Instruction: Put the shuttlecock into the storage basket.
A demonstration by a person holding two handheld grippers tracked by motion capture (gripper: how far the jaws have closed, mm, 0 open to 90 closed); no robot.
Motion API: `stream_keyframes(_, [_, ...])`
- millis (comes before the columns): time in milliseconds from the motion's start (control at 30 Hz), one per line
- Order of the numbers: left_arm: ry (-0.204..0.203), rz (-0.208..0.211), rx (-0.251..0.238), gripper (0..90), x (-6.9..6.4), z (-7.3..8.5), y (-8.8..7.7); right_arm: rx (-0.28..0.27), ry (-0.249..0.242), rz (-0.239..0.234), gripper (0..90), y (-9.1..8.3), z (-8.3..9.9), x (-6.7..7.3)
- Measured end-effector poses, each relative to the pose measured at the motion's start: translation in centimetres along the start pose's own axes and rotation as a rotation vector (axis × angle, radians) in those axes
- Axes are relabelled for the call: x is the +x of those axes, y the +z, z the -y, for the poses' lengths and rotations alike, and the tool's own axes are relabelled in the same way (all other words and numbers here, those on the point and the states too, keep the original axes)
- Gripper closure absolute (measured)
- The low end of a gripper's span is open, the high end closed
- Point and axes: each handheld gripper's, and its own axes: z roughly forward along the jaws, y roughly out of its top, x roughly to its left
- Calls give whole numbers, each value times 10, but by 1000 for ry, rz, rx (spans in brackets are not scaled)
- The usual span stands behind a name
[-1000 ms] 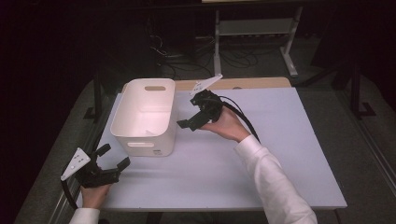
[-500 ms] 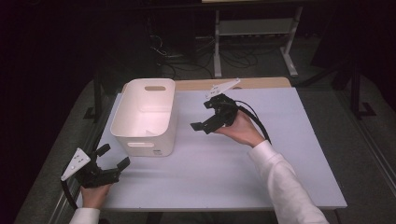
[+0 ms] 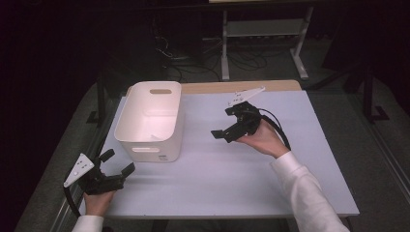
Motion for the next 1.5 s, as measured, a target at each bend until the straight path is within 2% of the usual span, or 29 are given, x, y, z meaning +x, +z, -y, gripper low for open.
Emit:
stream_keyframes(167, [6,1,2,0,0,0,0,3,10,5,0,-4,12,-2])
stream_keyframes(233, [3,-1,3,0,0,0,0,-3,1,7,0,-7,17,-3])
stream_keyframes(733, [-2,-4,7,0,-1,0,1,-38,16,42,0,-31,47,-9])
stream_keyframes(1500, [1,-1,5,0,0,-1,0,-94,94,119,0,-67,105,-15])
